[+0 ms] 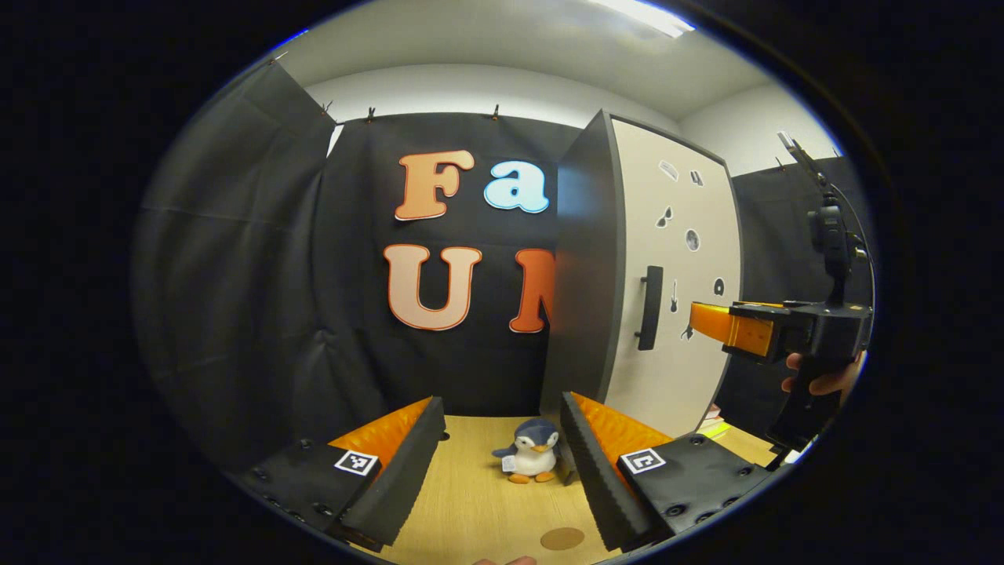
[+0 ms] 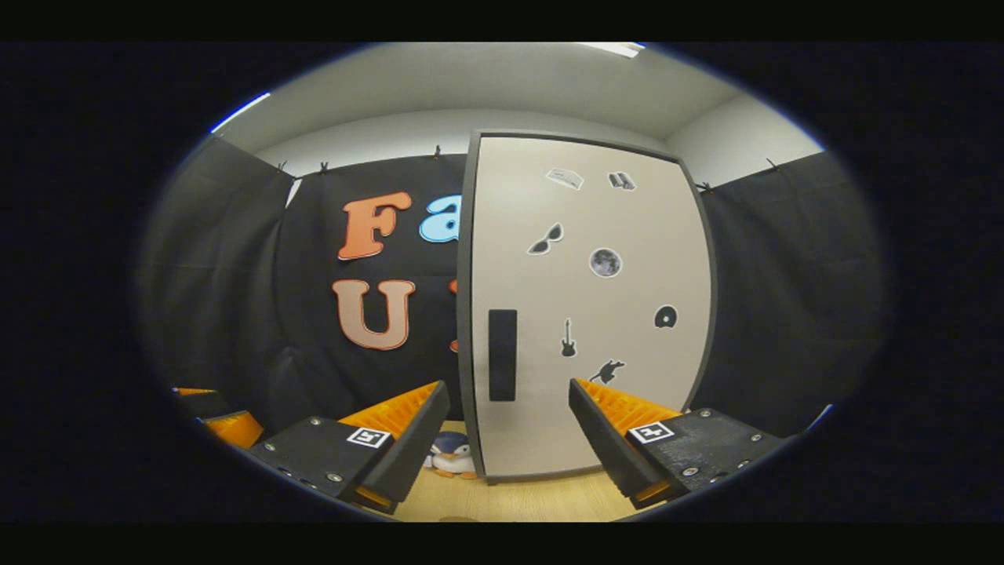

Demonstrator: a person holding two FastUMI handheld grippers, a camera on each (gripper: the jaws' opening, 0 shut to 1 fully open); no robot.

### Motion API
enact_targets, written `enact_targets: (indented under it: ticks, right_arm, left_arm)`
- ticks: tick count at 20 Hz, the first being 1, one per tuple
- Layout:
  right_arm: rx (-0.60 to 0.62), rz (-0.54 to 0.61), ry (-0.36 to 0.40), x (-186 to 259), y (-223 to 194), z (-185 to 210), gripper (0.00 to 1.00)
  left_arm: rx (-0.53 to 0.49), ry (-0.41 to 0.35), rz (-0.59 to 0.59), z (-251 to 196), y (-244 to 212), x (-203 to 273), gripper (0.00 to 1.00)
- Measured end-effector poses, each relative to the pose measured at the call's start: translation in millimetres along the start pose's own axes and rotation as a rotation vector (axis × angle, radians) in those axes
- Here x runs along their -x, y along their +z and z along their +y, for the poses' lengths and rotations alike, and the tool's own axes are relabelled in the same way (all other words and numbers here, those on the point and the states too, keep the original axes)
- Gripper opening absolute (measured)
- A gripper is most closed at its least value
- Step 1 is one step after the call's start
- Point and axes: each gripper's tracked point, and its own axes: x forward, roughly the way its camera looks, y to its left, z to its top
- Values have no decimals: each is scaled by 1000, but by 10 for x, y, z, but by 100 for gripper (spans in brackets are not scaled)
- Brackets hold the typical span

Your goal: Open the cabinet door with the right hand, grasp the bottle in the cabinet with the left hand and place it on the coaster, then close the cabinet door with the right hand.

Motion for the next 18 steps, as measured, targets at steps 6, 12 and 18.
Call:
enact_targets:
  ticks: [6,12,18]
  right_arm:
    - [-7,13,38,-717,-137,72,95]
    - [-71,26,51,-1197,-230,22,94]
    - [-26,30,15,-1293,-281,-74,72]
  left_arm:
    - [-9,74,16,208,-105,-295,94]
    - [-19,98,55,228,-304,-474,99]
    - [-16,118,76,260,-380,-710,99]
